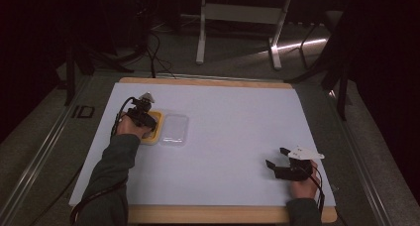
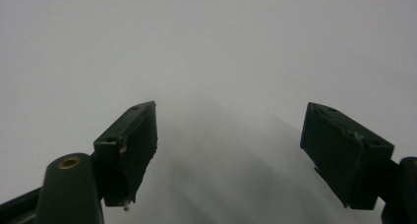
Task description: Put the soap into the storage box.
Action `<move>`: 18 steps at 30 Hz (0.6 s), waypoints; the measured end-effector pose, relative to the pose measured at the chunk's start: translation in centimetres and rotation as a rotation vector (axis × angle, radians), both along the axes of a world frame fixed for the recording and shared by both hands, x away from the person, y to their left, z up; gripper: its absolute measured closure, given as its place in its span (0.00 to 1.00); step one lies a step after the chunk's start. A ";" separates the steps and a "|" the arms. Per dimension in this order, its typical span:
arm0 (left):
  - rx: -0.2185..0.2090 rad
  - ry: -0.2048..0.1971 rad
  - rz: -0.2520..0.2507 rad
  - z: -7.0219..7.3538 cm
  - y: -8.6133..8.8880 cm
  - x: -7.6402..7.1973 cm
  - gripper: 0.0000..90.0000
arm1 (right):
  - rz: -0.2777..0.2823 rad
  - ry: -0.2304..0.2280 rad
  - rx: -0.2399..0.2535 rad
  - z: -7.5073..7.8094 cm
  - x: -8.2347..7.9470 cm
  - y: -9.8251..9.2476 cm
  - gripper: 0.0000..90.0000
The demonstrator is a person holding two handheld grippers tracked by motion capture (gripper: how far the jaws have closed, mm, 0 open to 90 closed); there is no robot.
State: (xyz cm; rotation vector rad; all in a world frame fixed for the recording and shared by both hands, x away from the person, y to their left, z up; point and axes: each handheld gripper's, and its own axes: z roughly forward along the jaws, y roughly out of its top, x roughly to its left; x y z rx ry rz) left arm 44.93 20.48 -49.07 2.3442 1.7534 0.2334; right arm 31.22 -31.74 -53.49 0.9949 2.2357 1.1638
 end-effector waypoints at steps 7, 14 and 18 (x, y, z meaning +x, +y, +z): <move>-0.020 -0.002 0.000 -0.3 0.3 0.0 0.50 | 0.000 -0.001 0.001 0.0 0.0 0.0 0.24; -0.025 -0.022 -0.001 0.1 0.2 -0.2 0.46 | 0.000 -0.002 0.000 0.0 0.0 0.0 0.24; -0.018 -0.042 -0.003 0.5 0.2 -0.3 0.42 | 0.000 -0.001 0.000 0.0 0.0 0.0 0.24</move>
